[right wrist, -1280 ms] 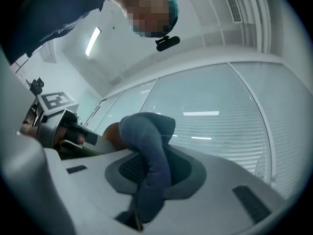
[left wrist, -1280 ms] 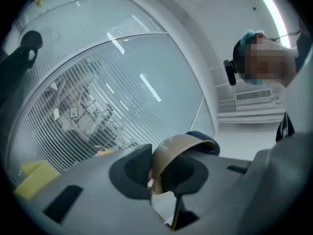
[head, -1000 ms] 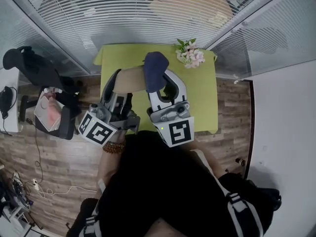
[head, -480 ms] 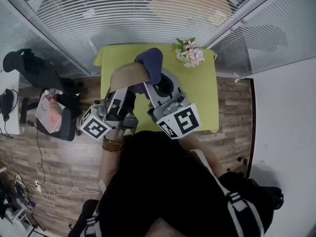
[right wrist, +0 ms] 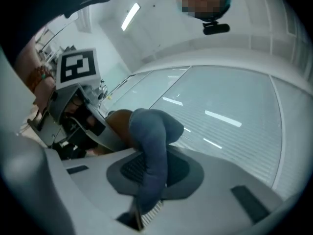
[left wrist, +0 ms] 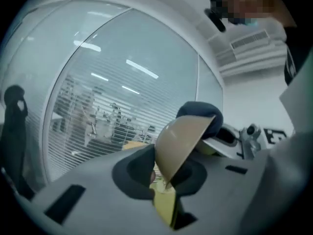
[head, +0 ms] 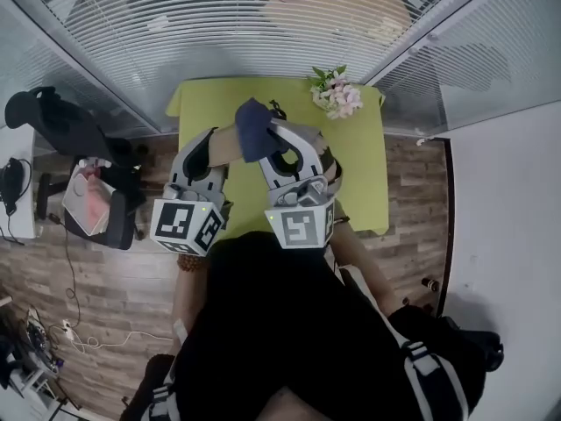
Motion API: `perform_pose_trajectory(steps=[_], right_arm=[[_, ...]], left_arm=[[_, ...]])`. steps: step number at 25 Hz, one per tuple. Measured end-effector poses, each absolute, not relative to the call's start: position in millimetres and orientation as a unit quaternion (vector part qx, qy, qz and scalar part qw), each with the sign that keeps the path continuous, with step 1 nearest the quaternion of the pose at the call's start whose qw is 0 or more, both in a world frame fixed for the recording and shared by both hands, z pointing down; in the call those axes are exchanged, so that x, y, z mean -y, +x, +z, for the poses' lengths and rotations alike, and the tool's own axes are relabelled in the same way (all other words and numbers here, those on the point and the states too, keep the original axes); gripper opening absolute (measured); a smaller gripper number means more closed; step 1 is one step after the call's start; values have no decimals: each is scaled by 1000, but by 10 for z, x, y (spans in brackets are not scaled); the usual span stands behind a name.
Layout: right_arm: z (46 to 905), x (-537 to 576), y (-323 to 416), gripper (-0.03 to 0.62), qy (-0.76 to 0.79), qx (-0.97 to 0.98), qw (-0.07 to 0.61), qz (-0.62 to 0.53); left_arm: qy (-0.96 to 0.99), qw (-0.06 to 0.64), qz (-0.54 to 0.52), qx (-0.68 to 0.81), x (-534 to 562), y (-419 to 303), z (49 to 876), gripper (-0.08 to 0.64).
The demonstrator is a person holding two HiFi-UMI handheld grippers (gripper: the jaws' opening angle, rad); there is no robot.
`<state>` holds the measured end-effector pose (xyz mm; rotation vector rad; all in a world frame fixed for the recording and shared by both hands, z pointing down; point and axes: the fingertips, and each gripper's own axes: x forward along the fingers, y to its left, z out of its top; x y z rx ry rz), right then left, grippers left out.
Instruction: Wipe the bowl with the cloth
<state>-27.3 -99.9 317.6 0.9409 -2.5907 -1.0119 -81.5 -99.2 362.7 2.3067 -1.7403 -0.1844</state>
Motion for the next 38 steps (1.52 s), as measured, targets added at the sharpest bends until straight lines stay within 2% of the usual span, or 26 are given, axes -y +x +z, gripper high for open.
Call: perform_pose_trajectory(steps=[7,11,17,20,22,23,25,28,31,33,35,38], right_arm=[[3025,1037,-188,60,322,929,-25,-181],[3048,1192,-104,60,293,950,-75,-83],[3156,1293,-63,61,263,943,-152,133],[3272,1322,-125,67,226,928,-167,245],[3385,1377,-132,75,216,921,-152,286],[3467,1419,-116,74,225,922,-132,287],[3607,1488,-42,51,268,934,-73,227],[3523,1475,53,50,325,945,14,22],[3419,1305,-55,50,334,904,118,-238],[3414,1177,-174,54,321,858,166,-366],[3374,1108,-239,54,316,840,169,-407],[3273,1096,-221,49,331,865,119,-359]], left_arm=[[777,236,-250,527,1003,-829,3458,52],[761,273,-290,513,1088,-795,3444,57],[738,326,-365,465,1121,-776,3439,58],[718,351,-404,446,1124,-788,3515,58],[729,350,-386,444,1144,-732,3578,68],[743,343,-362,446,1152,-680,3608,100],[778,318,-291,458,1148,-579,3675,151],[794,257,-177,522,1145,-622,3790,164],[779,197,-53,593,1158,-714,3967,161],[768,192,-29,611,1171,-760,4019,120],[769,217,-65,598,1176,-752,3986,34],[768,237,-129,581,1155,-772,3843,26]])
